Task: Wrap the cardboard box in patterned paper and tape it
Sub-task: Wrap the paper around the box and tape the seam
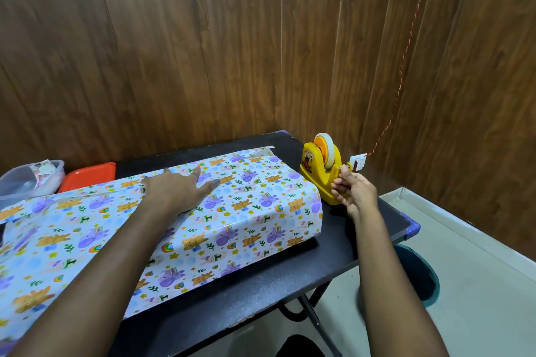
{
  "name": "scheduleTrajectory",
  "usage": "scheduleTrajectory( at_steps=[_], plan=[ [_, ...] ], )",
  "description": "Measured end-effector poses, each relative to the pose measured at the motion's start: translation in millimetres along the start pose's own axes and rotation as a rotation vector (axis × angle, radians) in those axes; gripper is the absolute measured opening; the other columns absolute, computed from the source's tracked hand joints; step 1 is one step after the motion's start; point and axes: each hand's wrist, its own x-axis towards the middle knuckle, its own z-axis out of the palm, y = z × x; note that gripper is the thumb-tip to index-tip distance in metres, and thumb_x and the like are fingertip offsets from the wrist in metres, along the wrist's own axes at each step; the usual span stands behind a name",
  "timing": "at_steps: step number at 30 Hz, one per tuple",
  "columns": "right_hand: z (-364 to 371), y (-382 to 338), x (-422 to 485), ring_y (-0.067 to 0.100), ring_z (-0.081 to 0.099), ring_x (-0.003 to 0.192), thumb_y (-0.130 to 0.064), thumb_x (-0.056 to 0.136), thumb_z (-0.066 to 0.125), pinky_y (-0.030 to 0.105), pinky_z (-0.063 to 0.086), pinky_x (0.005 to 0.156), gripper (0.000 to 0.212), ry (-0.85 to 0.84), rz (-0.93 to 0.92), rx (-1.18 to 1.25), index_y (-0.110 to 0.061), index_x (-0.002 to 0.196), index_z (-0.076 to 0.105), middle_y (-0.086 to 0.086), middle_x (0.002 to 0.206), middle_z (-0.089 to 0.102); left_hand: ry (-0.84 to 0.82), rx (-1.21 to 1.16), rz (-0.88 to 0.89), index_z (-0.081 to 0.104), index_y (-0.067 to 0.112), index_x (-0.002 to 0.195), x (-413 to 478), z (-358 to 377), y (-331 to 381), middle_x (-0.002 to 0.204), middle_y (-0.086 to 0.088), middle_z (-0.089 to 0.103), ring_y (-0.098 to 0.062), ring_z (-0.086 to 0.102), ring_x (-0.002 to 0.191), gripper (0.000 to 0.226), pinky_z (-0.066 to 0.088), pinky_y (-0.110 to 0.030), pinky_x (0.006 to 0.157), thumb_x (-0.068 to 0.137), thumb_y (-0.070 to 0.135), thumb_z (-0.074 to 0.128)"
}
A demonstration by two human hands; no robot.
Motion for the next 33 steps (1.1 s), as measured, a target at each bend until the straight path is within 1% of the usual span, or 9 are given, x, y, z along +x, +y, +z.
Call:
scheduleTrajectory(
  at_steps=[7, 13, 16, 21, 26, 28, 29, 32, 33],
  plan=[
    [0.2, 4.5, -1.5, 0.016, 0.059, 0.059, -0.014, 0.09, 0.061, 0.027, 0.056, 0.053, 0.016, -0.024, 0.02, 0.149, -0.01, 0.076, 0.057, -0.001, 0.051, 0.062, 0.008, 0.0, -0.002, 0.007, 0.038, 0.149, 1.1, 0.3, 0.0, 0.15, -0.014, 0.031, -0.032, 0.03, 0.137, 0.077, 0.036, -0.048, 0.104, 0.083, 0.077, 0.006],
    [10.2, -6.8, -4.1, 0.017, 0.051, 0.057, -0.005, 0.094, 0.051, 0.034, 0.057, 0.059, 0.021, 0.069, 0.022, 0.05, -0.006, 0.074, 0.055, 0.008, 0.065, 0.051, 0.032, 0.003, 0.008, 0.009, 0.038, 0.149, 1.7, 1.8, -1.4, 0.147, -0.016, 0.036, -0.032, 0.034, 0.136, 0.077, 0.037, -0.048, 0.103, 0.082, 0.077, 0.006],
    [12.9, -13.4, -2.6, 0.018, 0.05, 0.058, -0.003, 0.095, 0.05, 0.039, 0.054, 0.061, 0.021, 0.072, 0.116, 0.068, -0.004, 0.074, 0.055, 0.009, 0.065, 0.05, 0.04, 0.011, 0.018, 0.009, 0.038, 0.149, 2.2, 2.6, -2.2, 0.145, -0.013, 0.04, -0.031, 0.033, 0.137, 0.077, 0.038, -0.048, 0.103, 0.082, 0.077, 0.005],
    [9.6, -22.0, 2.2, 0.017, 0.052, 0.061, -0.003, 0.095, 0.048, 0.046, 0.051, 0.086, 0.022, 0.039, 0.285, 0.165, -0.003, 0.075, 0.057, 0.008, 0.068, 0.053, 0.05, 0.02, 0.027, 0.01, 0.037, 0.149, 2.7, 2.9, -2.6, 0.143, -0.012, 0.043, -0.031, 0.033, 0.136, 0.078, 0.04, -0.047, 0.101, 0.082, 0.077, 0.005],
    [11.9, -16.4, -3.5, 0.014, 0.055, 0.064, -0.01, 0.095, 0.053, 0.041, 0.057, 0.066, 0.017, 0.033, 0.299, 0.242, -0.006, 0.079, 0.058, 0.006, 0.071, 0.056, 0.057, 0.025, 0.023, 0.01, 0.037, 0.149, 0.8, 1.8, -1.5, 0.143, -0.013, 0.043, -0.031, 0.034, 0.136, 0.078, 0.04, -0.046, 0.101, 0.082, 0.076, 0.005],
    [11.4, -12.8, -7.9, 0.014, 0.054, 0.065, -0.015, 0.095, 0.055, 0.039, 0.056, 0.07, 0.017, 0.031, 0.264, 0.203, -0.008, 0.08, 0.058, 0.005, 0.071, 0.055, 0.062, 0.028, 0.03, 0.01, 0.037, 0.149, 1.9, 3.1, -2.1, 0.143, -0.014, 0.043, -0.032, 0.035, 0.135, 0.078, 0.04, -0.047, 0.101, 0.082, 0.077, 0.005],
    [11.0, -12.4, -9.8, 0.013, 0.053, 0.063, -0.015, 0.095, 0.054, 0.038, 0.056, 0.069, 0.018, 0.041, 0.248, 0.181, -0.008, 0.079, 0.057, 0.005, 0.07, 0.054, 0.066, 0.027, 0.032, 0.01, 0.037, 0.149, 2.8, 3.9, -2.3, 0.142, -0.014, 0.043, -0.032, 0.035, 0.135, 0.078, 0.04, -0.047, 0.101, 0.082, 0.077, 0.005],
    [13.1, -16.8, -7.8, 0.009, 0.049, 0.056, -0.009, 0.096, 0.052, 0.033, 0.055, 0.047, 0.019, 0.085, 0.292, 0.227, -0.006, 0.078, 0.056, 0.004, 0.069, 0.053, 0.085, 0.027, 0.037, 0.012, 0.038, 0.149, 4.0, 5.5, -4.2, 0.139, -0.014, 0.047, -0.031, 0.036, 0.134, 0.078, 0.042, -0.046, 0.099, 0.082, 0.077, 0.004],
    [14.4, -20.5, -6.0, 0.008, 0.047, 0.053, -0.006, 0.096, 0.05, 0.035, 0.056, 0.051, 0.018, 0.101, 0.311, 0.257, -0.006, 0.079, 0.056, 0.004, 0.069, 0.053, 0.091, 0.033, 0.045, 0.013, 0.038, 0.148, 4.0, 6.0, -4.7, 0.137, -0.013, 0.049, -0.031, 0.036, 0.134, 0.078, 0.042, -0.045, 0.098, 0.082, 0.077, 0.005]
  ],
)
